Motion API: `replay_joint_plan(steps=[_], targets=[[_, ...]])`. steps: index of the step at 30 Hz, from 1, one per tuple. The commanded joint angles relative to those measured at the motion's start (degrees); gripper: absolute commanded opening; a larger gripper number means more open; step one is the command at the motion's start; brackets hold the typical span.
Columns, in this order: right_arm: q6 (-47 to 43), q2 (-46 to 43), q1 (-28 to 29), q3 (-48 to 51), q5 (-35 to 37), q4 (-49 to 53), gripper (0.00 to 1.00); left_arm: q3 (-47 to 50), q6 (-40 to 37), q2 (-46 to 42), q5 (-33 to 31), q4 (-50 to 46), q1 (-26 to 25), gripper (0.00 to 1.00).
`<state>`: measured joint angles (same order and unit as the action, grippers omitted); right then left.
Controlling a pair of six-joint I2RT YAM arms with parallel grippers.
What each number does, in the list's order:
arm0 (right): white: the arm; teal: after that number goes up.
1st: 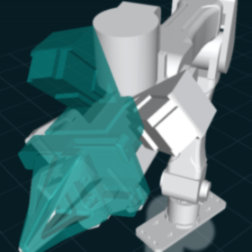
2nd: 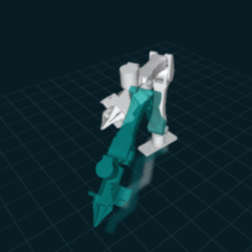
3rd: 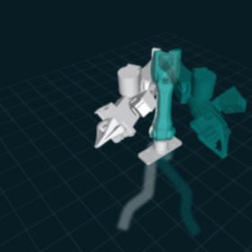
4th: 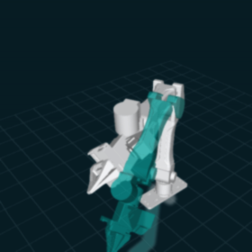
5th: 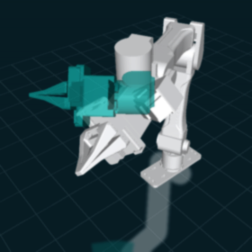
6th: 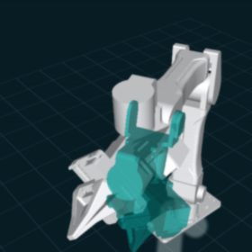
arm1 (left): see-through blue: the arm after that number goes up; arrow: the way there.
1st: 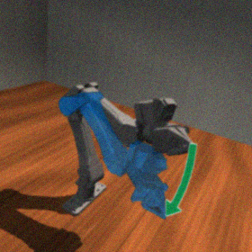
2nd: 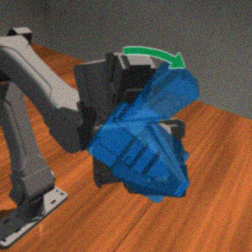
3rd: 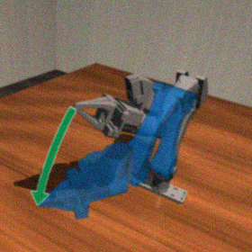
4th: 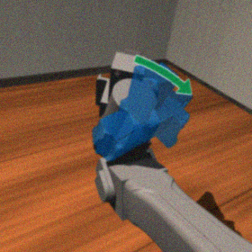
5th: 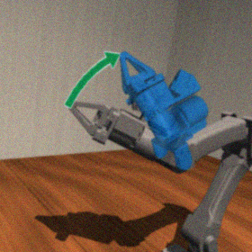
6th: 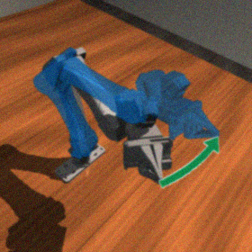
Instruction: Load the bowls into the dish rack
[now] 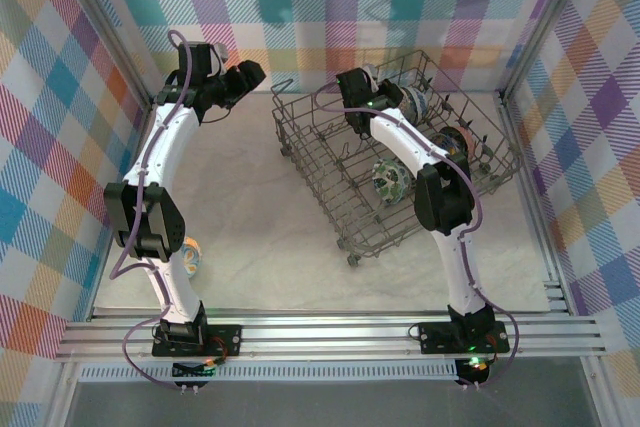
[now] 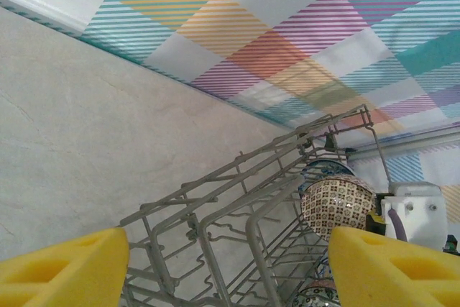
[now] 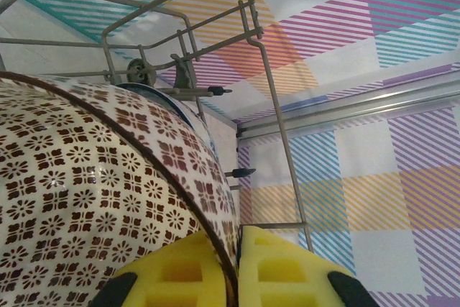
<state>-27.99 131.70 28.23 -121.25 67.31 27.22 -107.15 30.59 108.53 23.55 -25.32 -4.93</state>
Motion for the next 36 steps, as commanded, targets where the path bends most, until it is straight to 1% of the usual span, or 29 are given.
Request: replay_joint_plan(steps=[1, 4, 6, 14, 18, 20, 27, 31, 36], targets=[[-0.6, 0.8, 0.6, -2.4, 1.7, -1.0, 0.12, -2.2, -0.3, 1.2, 1.6, 0.1, 0.9, 0.73], [-0.3, 1.1, 0.8, -2.4, 1.7, -0.4, 0.18, -2.7, -0.3, 1.7, 1.7, -0.1, 1.1, 0.73], [0.0, 1.4, 0.9, -2.5, 1.9, -0.3, 0.25, -3.0, 0.0, 2.0, 1.7, -0.3, 1.1, 0.73], [1.3, 2.0, 1.0, -3.0, 1.4, 1.1, 0.26, -3.2, 0.2, 2.7, 2.1, -0.4, 1.1, 0.73], [3.1, 3.2, 1.0, -5.3, 0.8, 3.5, 0.27, -3.2, 0.3, 2.7, 2.1, -0.4, 1.2, 0.73], [3.9, 3.6, 1.0, -5.6, 0.4, 4.0, 0.31, -3.1, 0.4, 2.7, 2.1, -0.4, 1.1, 0.73], [6.0, 5.0, 1.0, -6.4, -1.1, 5.1, 0.33, -2.9, 0.4, 2.5, 1.7, -0.9, 1.3, 0.73], [6.5, 5.4, 1.0, -6.5, -1.5, 4.9, 0.39, -2.8, 0.9, 2.6, 1.3, -0.8, 1.3, 0.73], [5.7, 6.4, 0.7, -6.5, -1.5, 3.8, 0.4, -2.7, 1.5, 3.1, 1.3, -0.5, 1.3, 0.73]])
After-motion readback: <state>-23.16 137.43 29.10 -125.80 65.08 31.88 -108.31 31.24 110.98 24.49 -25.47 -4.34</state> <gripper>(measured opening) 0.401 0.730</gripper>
